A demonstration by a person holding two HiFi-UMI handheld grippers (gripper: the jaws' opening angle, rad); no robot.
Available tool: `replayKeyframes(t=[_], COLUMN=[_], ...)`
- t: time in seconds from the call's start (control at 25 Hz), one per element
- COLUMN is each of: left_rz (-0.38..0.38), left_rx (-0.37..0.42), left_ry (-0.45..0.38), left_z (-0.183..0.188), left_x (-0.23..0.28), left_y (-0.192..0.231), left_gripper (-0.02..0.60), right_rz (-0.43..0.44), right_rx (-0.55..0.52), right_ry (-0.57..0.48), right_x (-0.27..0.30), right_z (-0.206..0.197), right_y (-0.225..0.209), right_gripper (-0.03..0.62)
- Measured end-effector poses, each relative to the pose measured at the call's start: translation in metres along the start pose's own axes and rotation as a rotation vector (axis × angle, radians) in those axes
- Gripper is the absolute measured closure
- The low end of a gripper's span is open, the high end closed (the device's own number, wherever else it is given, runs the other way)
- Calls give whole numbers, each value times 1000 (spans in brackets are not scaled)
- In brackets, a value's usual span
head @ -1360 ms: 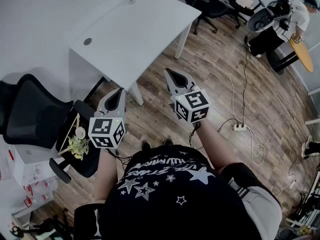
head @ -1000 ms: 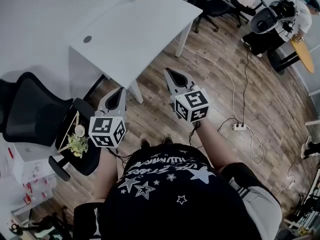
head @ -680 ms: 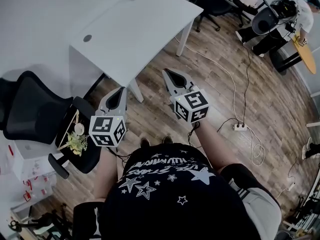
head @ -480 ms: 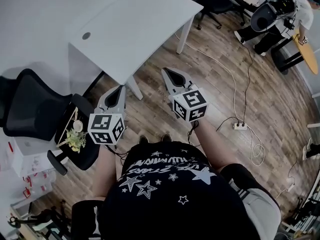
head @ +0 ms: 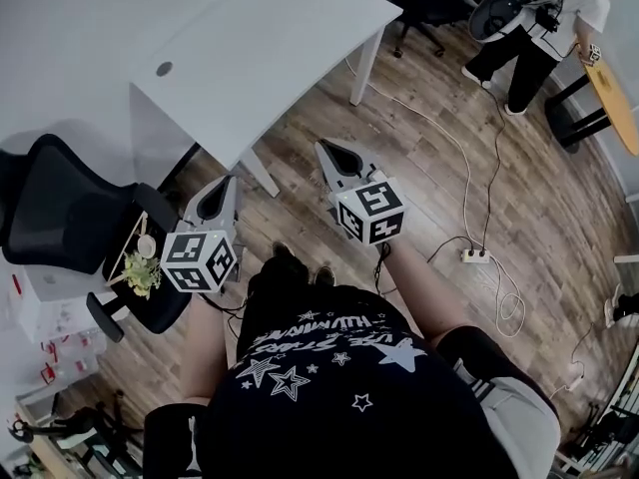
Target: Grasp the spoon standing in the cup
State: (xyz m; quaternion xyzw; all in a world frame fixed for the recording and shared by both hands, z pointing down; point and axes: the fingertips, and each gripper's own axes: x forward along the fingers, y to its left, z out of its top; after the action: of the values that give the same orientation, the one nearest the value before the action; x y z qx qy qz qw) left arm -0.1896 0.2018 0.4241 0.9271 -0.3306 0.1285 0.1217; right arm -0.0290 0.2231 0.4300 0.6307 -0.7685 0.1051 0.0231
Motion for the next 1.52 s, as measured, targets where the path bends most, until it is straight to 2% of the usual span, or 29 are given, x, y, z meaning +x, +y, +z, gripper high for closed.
replayKeyframes(t=[0.24,0.56,0.88,1.2,1.52], left_rz=[11,1,-2,-3,-23], left_rx=[-30,-28,-51,-100,-117], left_ry=[8,-3,-13,5,-33], left_z=[0,21,56,67,89], left_x=[15,79,151,195,226], left_y=[21,65,122,181,228], left_gripper=[574,574,574,574,574], right_rz=[-1,-60,-111,-120,-165], right_rx=[24,-13,48,66,68], right_ry=[17,36,34,81,70], right_x=[18,57,137,211,268], right_z=[-6,2,24,26,46], right_y=[-11,-54,-105,-121,-137], right_gripper=[585,585,585,585,585])
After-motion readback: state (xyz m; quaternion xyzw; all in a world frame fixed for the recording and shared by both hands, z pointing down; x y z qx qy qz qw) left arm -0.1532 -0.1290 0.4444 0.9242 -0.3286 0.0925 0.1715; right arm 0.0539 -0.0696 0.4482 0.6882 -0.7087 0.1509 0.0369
